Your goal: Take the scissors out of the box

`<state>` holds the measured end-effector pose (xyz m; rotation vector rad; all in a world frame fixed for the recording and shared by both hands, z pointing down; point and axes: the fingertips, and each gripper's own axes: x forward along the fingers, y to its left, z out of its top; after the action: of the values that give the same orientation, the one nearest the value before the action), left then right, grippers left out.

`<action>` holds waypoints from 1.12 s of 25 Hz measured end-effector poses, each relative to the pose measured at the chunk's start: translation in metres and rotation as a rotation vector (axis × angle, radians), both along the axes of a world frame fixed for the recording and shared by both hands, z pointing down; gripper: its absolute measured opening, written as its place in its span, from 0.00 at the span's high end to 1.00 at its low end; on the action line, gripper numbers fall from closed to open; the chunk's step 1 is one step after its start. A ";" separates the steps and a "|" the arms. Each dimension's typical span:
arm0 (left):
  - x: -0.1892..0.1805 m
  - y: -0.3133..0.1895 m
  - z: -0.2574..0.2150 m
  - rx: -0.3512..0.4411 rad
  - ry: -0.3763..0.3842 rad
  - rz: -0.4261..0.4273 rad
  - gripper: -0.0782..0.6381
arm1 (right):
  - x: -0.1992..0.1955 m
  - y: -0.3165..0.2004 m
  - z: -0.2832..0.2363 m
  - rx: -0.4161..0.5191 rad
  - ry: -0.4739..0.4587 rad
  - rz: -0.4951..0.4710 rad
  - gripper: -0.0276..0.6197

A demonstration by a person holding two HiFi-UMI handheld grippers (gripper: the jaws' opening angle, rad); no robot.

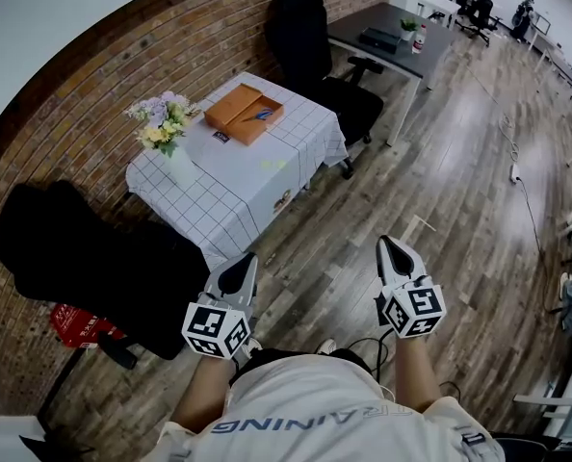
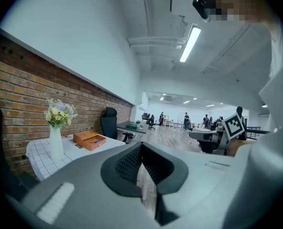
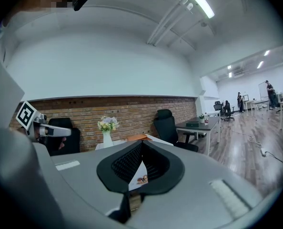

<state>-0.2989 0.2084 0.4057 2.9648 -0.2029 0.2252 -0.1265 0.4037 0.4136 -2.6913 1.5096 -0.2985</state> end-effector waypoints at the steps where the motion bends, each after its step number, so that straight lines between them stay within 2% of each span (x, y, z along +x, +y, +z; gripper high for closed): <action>1: 0.005 0.007 0.002 -0.003 -0.001 0.003 0.89 | 0.005 0.008 0.004 -0.004 -0.008 0.002 0.94; 11: 0.042 0.053 0.013 0.017 -0.030 0.007 0.89 | 0.045 0.066 0.036 0.006 -0.067 0.015 0.94; 16: 0.070 0.061 0.016 0.011 -0.049 0.054 0.89 | 0.052 0.066 0.034 0.018 -0.068 0.007 0.94; 21: 0.109 0.063 0.022 0.000 -0.038 0.108 0.89 | 0.080 0.068 0.029 0.005 -0.037 0.041 0.94; 28: 0.169 0.028 0.016 -0.013 -0.009 0.140 0.89 | 0.131 0.037 0.028 -0.034 -0.025 0.068 0.94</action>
<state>-0.1299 0.2364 0.4214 2.9683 0.0055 0.2562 0.0040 0.4403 0.4418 -2.7471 1.4158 -0.3560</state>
